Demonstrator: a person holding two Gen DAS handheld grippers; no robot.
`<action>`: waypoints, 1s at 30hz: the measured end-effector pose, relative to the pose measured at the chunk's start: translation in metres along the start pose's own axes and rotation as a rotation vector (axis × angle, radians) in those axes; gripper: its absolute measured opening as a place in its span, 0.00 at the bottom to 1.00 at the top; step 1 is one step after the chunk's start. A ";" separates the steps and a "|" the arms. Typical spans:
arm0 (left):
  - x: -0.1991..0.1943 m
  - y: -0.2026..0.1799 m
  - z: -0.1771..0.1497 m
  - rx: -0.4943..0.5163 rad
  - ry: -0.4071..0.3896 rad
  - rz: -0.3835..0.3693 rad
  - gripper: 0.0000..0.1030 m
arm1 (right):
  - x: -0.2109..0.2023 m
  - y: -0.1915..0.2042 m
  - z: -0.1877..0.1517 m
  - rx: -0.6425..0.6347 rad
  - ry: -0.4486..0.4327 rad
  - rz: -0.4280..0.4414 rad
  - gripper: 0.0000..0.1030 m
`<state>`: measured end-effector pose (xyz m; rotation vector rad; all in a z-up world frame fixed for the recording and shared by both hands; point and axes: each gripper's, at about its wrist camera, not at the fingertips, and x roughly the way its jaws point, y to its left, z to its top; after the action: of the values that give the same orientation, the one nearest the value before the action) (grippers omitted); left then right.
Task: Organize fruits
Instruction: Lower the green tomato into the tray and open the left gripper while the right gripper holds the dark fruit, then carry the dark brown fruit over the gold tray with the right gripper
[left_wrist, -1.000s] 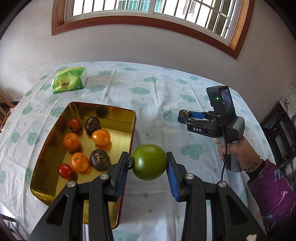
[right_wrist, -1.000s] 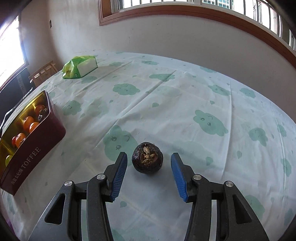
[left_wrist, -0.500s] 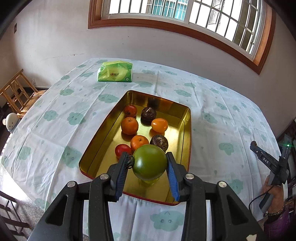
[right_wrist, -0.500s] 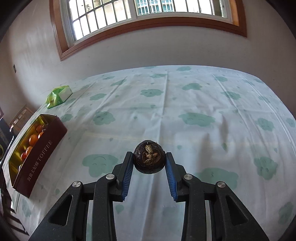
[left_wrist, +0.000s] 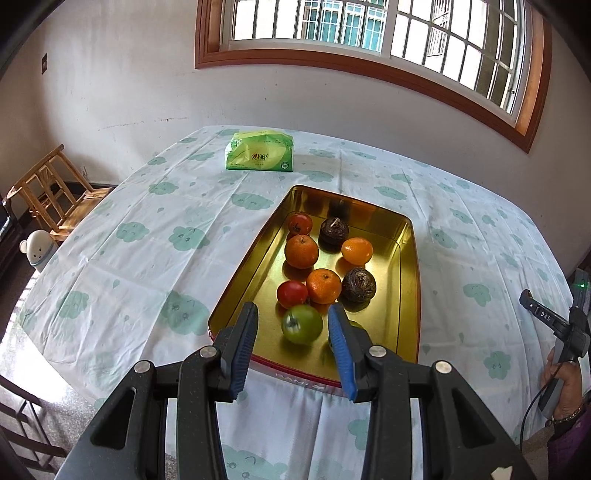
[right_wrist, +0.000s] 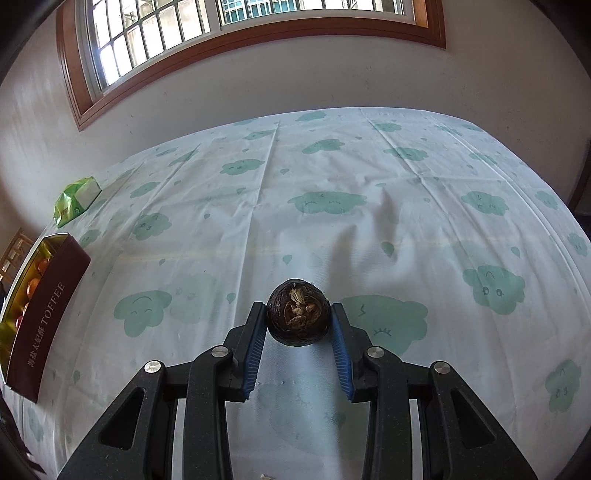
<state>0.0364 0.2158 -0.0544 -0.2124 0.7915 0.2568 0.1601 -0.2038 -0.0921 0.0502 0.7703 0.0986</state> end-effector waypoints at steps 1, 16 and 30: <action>0.002 0.000 0.000 0.003 0.000 -0.001 0.35 | 0.001 0.001 0.000 -0.003 0.003 -0.004 0.34; 0.004 0.006 -0.005 -0.007 -0.013 0.062 0.36 | 0.003 0.002 0.000 -0.009 0.008 -0.014 0.34; -0.031 -0.014 -0.014 0.061 -0.120 0.162 0.69 | 0.007 0.004 -0.001 -0.024 0.025 -0.046 0.34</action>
<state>0.0106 0.1944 -0.0402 -0.0741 0.6967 0.3936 0.1643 -0.1994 -0.0970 0.0087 0.7944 0.0651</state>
